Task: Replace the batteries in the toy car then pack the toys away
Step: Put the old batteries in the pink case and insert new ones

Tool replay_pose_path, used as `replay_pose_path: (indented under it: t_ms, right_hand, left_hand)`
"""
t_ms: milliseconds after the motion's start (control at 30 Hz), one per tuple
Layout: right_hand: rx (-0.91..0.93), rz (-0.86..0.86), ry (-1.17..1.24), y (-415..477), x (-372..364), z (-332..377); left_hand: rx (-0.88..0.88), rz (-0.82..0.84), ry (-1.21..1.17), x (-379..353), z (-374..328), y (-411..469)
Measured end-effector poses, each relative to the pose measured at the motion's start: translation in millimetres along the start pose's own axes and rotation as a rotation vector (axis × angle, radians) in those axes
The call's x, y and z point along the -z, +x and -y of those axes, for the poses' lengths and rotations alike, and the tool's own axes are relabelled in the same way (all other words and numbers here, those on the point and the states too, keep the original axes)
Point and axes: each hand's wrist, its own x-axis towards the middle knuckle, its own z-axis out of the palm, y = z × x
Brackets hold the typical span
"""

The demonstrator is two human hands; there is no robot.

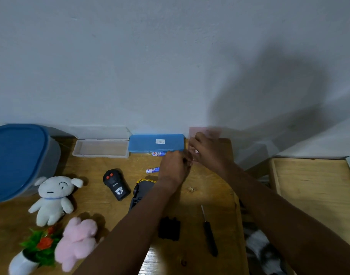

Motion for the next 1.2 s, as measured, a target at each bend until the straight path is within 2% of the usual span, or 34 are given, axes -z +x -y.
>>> replay_pose_path:
  t_ms: [100,267,333,467,567,667,833,967,1200]
  right_hand:
    - [-0.015,0.043,0.104,1,-2,-4]
    - [0.022,0.056,0.087,-5,-4,-11]
    - [0.004,-0.006,0.139,-10,-8,-12]
    - [-0.071,-0.253,0.229,-26,-16,-10]
    - [-0.276,-0.432,0.176,-37,-9,-5]
    - [-0.441,-0.264,0.202,-42,-7,-1]
    - [-0.383,-0.114,0.368,-62,-25,6]
    - [-0.391,-0.069,0.404,-67,-37,5]
    - [-0.336,-0.112,0.413,-58,-36,-4]
  left_hand:
    - [0.011,-0.005,-0.022,0,1,-1]
    - [0.002,-0.017,-0.063,1,0,-3]
    - [0.005,-0.023,-0.059,1,-1,-4]
    - [0.015,-0.026,-0.061,3,-3,-5]
    - [0.041,-0.016,-0.056,2,-1,-5]
    - [0.054,-0.021,-0.078,2,-2,-6]
    - [0.156,-0.111,-0.231,3,-9,-9]
    - [0.168,-0.169,-0.373,5,-9,-12]
    - [0.081,-0.110,-0.242,7,-9,-10]
